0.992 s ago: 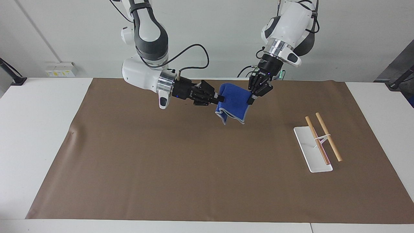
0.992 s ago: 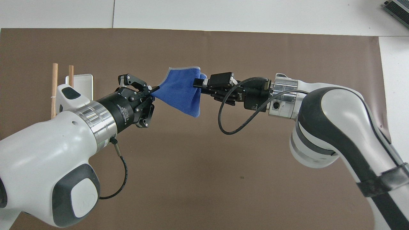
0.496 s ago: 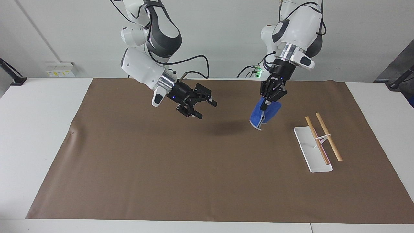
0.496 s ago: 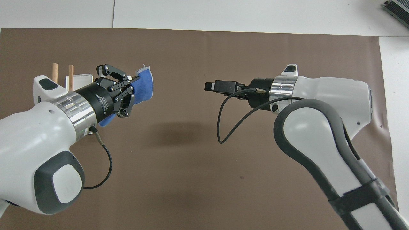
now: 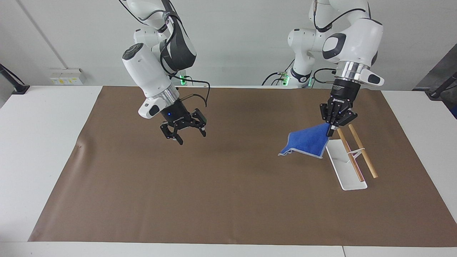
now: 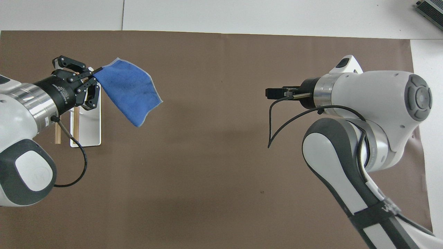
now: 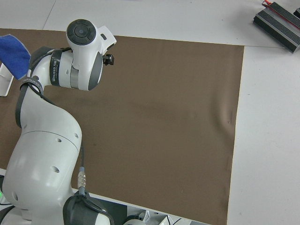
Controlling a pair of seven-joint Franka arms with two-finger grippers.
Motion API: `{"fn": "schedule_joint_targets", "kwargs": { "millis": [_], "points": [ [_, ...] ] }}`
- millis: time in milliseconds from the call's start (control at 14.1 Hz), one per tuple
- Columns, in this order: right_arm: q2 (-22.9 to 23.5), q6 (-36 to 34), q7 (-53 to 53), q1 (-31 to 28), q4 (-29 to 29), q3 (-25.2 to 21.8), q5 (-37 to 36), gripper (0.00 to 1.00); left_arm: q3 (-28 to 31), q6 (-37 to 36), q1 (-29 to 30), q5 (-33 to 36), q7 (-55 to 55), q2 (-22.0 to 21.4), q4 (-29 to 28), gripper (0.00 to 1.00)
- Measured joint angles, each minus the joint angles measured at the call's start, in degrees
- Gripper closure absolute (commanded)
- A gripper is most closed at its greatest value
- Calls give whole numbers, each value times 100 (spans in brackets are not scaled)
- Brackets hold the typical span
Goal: Right arm passes towel to left arm to hang
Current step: 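Drape the towel over the wooden rack while the right gripper withdraws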
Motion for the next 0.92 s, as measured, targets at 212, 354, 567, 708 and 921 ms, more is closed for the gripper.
{"fn": "schedule_joint_targets", "kwargs": {
  "millis": [212,354,567,708,921],
  "points": [
    [-53,-503,188,-117,139,-4,-1212,0,5,49,618,0,17,176,-55,100],
    [-105,-902,301,-188,326,-8,-1825,0,7,118,962,0,21,230,-127,100],
    [-181,-1331,323,-468,550,-17,-2086,0,4,227,1370,0,22,325,-175,100],
    [-307,-1664,323,-565,650,-107,-2093,0,5,318,1581,0,21,458,-197,100],
    [-570,-2509,323,-449,990,-592,-2094,0,0,488,1811,-2,-85,617,-199,100]
  ]
}}
